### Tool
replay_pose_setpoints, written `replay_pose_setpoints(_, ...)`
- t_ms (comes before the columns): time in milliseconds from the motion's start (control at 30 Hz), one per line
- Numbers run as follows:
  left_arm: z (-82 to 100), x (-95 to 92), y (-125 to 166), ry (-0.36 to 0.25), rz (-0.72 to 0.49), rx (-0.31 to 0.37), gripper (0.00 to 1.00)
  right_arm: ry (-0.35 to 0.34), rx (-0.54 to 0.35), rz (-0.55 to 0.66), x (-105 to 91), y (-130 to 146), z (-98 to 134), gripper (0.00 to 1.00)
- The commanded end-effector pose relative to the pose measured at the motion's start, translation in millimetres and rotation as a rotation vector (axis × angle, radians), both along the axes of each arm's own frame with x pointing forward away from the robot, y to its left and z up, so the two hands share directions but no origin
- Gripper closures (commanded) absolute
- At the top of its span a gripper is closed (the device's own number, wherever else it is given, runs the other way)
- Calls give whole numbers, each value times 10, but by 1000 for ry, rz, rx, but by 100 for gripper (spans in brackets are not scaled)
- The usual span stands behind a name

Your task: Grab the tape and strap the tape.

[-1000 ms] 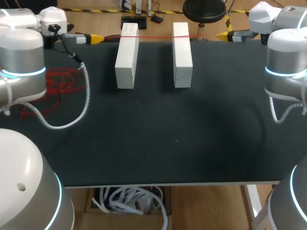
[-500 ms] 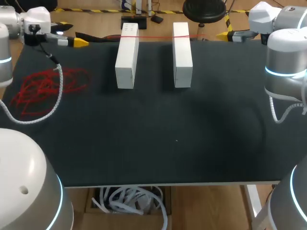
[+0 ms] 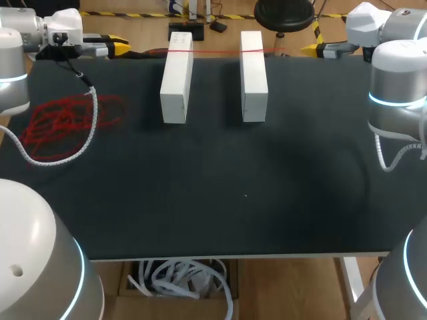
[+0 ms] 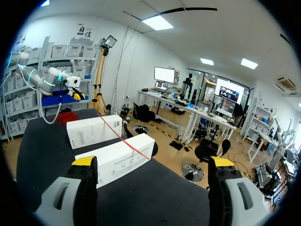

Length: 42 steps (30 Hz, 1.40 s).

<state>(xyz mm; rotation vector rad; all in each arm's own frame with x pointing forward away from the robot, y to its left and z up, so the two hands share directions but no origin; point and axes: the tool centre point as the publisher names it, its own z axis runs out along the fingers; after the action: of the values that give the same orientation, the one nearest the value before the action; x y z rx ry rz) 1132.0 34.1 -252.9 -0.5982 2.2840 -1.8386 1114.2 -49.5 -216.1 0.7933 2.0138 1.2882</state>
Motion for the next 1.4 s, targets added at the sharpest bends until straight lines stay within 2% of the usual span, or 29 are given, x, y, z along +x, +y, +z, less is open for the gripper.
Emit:
replay_pose_setpoints(33, -61, 88, -21, 1, -27, -16, 60, 0, 0, 0, -1, 0, 0, 0)
replay_pose_setpoints(133, -81, 111, -46, -1, -45, -25, 56, 0, 0, 0, -1, 0, 0, 0)
replay_pose_setpoints(367, -111, 185, -92, -12, -67, -37, 57, 0, 0, 0, -1, 0, 0, 0)
replay_pose_setpoints(633, -153, 329, -138, -51, -115, -55, 56, 0, 0, 0, -1, 0, 0, 0)
replay_pose_setpoints(867, -235, 426, -183, -77, -172, -39, 55, 0, 0, 0, -1, 0, 0, 0)
replay_pose_setpoints(1100, -343, 550, -266, -71, -216, -42, 59, 0, 0, 0, -1, 0, 0, 0)
replay_pose_setpoints(1167, -372, 584, -285, -55, -231, -63, 58, 0, 0, 0, -1, 0, 0, 0)
replay_pose_setpoints(1400, -427, 684, -334, -59, -250, -73, 58, 0, 0, 0, -1, 0, 0, 0)
